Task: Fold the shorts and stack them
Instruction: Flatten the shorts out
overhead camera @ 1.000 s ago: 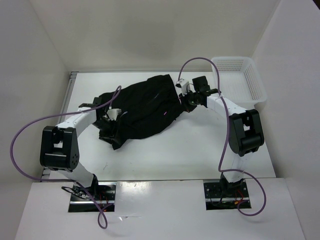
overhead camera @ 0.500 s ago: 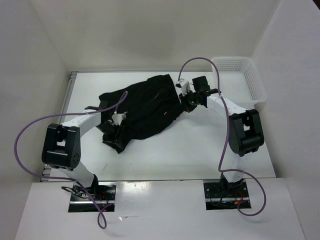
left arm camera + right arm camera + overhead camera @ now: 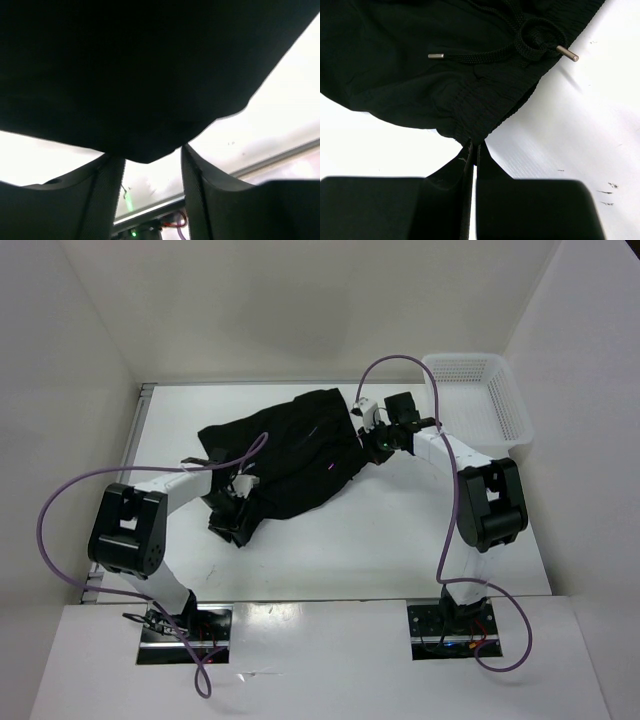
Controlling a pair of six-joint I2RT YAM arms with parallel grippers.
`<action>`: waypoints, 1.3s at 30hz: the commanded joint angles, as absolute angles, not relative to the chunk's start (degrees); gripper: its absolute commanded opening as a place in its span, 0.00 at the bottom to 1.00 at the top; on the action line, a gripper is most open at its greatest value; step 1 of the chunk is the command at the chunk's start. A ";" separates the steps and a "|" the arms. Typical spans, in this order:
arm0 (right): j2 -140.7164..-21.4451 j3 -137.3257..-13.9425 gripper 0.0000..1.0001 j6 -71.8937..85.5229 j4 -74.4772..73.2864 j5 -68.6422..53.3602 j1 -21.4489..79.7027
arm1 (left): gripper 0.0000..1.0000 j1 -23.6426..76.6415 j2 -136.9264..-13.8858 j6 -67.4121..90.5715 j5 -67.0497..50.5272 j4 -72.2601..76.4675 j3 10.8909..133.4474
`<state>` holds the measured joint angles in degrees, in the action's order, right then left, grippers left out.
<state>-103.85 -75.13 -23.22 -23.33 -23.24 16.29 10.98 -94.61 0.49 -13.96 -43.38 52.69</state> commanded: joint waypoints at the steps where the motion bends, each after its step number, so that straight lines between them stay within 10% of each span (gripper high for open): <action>1: -104.68 -76.38 0.00 -23.38 -21.62 -23.12 16.96 | 0.55 11.60 -97.38 0.00 -9.93 -32.70 52.65; 5: -104.68 -76.38 0.00 -23.38 -21.62 -23.12 16.96 | 0.30 11.60 -98.61 0.00 -12.38 -31.29 53.88; 7: -104.68 -76.38 0.00 -23.38 -21.62 -23.12 16.96 | 0.00 11.60 -99.14 0.00 -13.44 -30.67 54.40; 23: -110.66 -113.38 0.00 -21.62 -24.16 -17.49 16.35 | 0.00 -11.42 -93.70 0.00 -13.70 -42.36 98.78; 39: -81.04 -75.25 0.00 -42.88 -43.15 -26.01 17.58 | 0.00 -11.87 -62.23 0.00 -8.00 -56.15 59.53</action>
<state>-84.14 -80.16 -36.21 -36.97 -25.61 17.12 -11.86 -65.89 0.25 -11.73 -52.18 63.16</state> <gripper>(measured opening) 0.009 0.009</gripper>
